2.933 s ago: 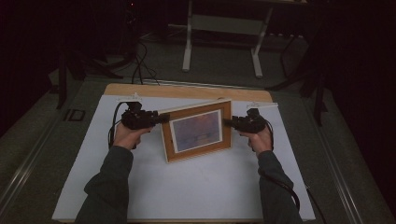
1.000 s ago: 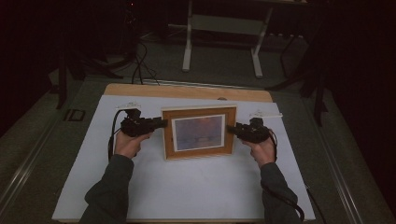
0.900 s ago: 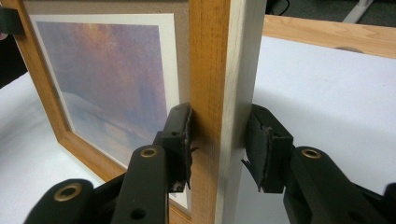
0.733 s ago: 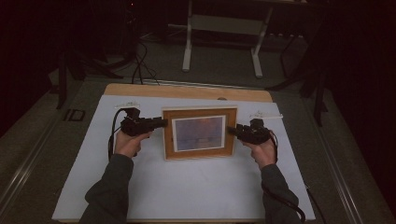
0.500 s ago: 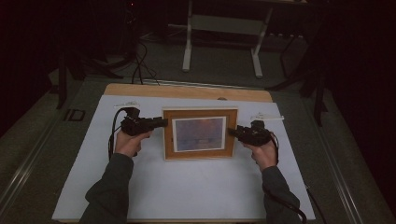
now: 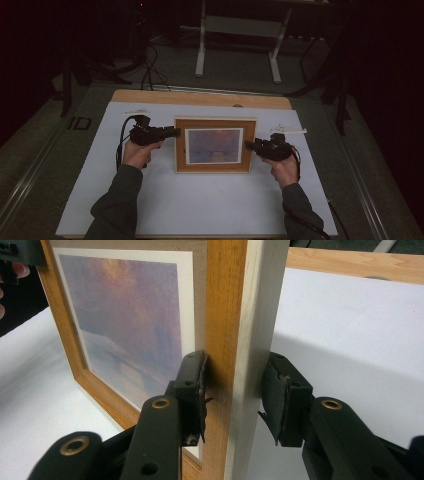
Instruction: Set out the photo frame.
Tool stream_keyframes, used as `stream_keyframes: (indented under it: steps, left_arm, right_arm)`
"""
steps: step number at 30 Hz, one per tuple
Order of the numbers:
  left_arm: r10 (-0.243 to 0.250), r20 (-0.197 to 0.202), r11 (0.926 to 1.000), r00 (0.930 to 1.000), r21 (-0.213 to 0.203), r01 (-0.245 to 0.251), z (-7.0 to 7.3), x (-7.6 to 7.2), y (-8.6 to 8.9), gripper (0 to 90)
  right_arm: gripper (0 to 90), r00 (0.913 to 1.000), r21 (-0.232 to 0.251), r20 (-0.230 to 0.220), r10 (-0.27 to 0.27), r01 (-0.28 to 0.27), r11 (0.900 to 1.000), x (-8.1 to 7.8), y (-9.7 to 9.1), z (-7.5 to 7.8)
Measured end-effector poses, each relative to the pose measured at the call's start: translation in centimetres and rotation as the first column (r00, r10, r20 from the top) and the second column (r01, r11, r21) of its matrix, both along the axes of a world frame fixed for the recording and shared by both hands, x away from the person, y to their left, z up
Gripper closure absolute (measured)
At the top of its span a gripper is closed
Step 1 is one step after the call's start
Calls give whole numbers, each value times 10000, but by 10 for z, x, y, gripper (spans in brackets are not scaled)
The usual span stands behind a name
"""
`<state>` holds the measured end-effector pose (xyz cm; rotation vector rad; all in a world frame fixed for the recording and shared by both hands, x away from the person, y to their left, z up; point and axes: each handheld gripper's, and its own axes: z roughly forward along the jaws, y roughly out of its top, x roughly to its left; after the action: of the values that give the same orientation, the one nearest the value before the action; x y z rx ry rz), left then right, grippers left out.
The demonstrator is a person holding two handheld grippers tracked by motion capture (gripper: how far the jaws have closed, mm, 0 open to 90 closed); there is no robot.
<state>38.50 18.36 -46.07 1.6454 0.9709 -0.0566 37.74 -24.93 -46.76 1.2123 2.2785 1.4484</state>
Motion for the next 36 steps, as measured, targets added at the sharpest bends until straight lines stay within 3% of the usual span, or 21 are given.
stream_keyframes:
  steps: [36]
  left_arm:
    - [-250,-185,9990,9995,-369,243,-2,-7,-5,689]
  right_arm:
    - [632,9999,32,150,59,-60,10000,-13,-10,-1]
